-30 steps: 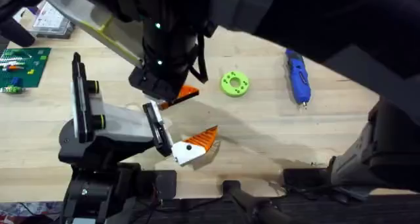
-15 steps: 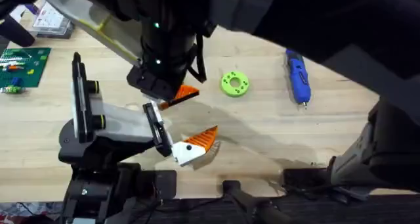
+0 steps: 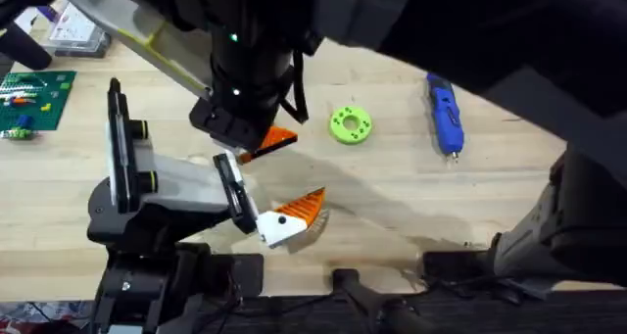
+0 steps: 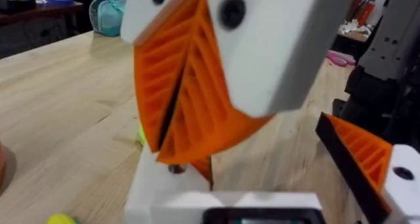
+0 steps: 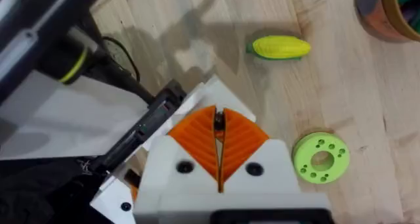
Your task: Pick up the gripper from the table and insert it into the empty holder that is missing its gripper. Then pick up a screw, insert it into the mounting hole, and use the screwdriver to tighten it. Finally, clean up the table by picking up the vegetable and placing it into the bucket.
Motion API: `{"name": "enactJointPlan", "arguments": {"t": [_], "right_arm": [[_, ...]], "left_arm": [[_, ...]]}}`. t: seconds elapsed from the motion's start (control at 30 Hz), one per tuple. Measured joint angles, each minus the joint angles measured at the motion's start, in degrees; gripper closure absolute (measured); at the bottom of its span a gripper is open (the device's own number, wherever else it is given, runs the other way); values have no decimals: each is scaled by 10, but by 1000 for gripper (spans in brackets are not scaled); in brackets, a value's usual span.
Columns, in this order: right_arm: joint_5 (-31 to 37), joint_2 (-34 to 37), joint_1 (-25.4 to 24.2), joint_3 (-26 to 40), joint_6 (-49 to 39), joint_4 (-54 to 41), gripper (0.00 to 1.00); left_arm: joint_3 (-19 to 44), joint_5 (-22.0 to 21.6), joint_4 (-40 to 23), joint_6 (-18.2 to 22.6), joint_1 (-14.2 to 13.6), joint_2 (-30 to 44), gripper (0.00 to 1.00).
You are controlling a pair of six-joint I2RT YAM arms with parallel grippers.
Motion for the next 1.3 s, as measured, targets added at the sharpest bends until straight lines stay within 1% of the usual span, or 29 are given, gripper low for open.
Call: {"name": "enactJointPlan", "arguments": {"t": [1.3], "right_arm": [[0,-1,-4,0,0,-9,992]], "left_arm": [[0,0,0,0,0,0,15]]}}
